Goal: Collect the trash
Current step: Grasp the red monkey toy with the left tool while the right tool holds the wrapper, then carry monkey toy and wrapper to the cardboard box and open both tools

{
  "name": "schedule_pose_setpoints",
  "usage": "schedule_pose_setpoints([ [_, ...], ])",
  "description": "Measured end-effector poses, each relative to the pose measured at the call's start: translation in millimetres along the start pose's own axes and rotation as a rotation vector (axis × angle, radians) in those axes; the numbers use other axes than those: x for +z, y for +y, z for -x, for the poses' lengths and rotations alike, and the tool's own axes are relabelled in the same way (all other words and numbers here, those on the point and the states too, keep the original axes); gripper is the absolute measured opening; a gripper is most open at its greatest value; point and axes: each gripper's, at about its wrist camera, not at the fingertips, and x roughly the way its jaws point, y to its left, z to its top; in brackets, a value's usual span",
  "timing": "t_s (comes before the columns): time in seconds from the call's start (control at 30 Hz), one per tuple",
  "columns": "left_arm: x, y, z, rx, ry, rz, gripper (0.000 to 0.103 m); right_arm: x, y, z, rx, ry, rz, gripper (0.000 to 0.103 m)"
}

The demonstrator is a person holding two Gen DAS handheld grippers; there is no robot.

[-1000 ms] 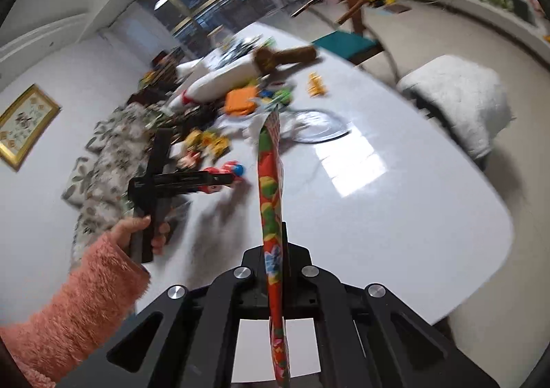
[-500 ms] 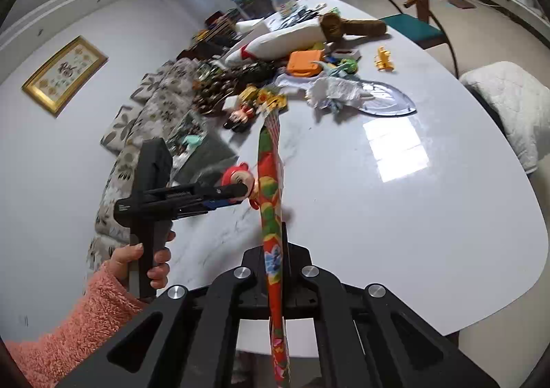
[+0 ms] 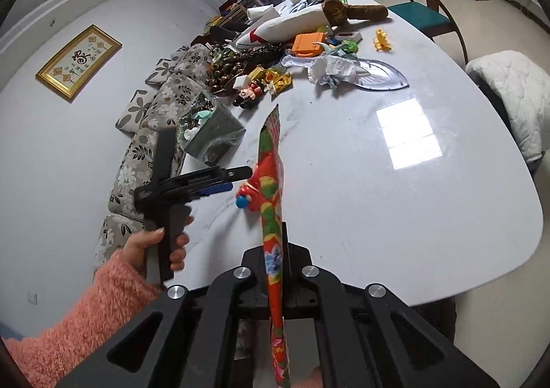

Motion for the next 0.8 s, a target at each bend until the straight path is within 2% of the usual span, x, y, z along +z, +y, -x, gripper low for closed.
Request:
schedule_pose_setpoints([
  [0.13,7,-20,-27,0.174,0.062,-0.138,0.087,-8,-6,1,-0.004,0.0,-0.026,0.001],
  [0.17,6,-24,-33,0.198,0.078,-0.16,0.082,-10,-8,0,-0.004,0.001,-0.032,0.001],
  [0.2,5,-26,-43,0.219,0.105,-0.17,0.073,-11,-10,0,-0.005,0.003,-0.037,0.001],
  [0.27,4,-30,-45,0.262,0.08,-0.206,0.061,-14,-12,0,-0.006,0.005,-0.044,0.001],
  [0.3,3,-27,-44,0.222,0.081,-0.194,0.06,-15,-13,1,-0.005,0.005,-0.046,0.001],
  [0.37,0,-16,-37,0.089,0.087,-0.126,0.059,-16,-14,2,-0.002,0.006,-0.049,0.001],
  [0.47,-13,-6,-23,0.021,0.074,-0.096,0.057,-17,-18,2,0.004,0.012,-0.05,0.001],
  [0.57,-38,7,-5,-0.105,0.068,-0.022,0.057,-22,-18,0,0.002,0.044,-0.019,0.001],
  [0.63,-62,7,8,-0.127,0.024,-0.009,0.057,-27,-19,-4,-0.003,0.067,-0.001,0.001],
  [0.7,-79,10,20,-0.226,-0.018,0.04,0.057,-32,-19,-6,0.007,0.086,0.01,0.001],
  [0.8,-107,6,36,-0.29,-0.067,0.084,0.057,-38,-19,-6,0.014,0.121,0.035,0.001],
])
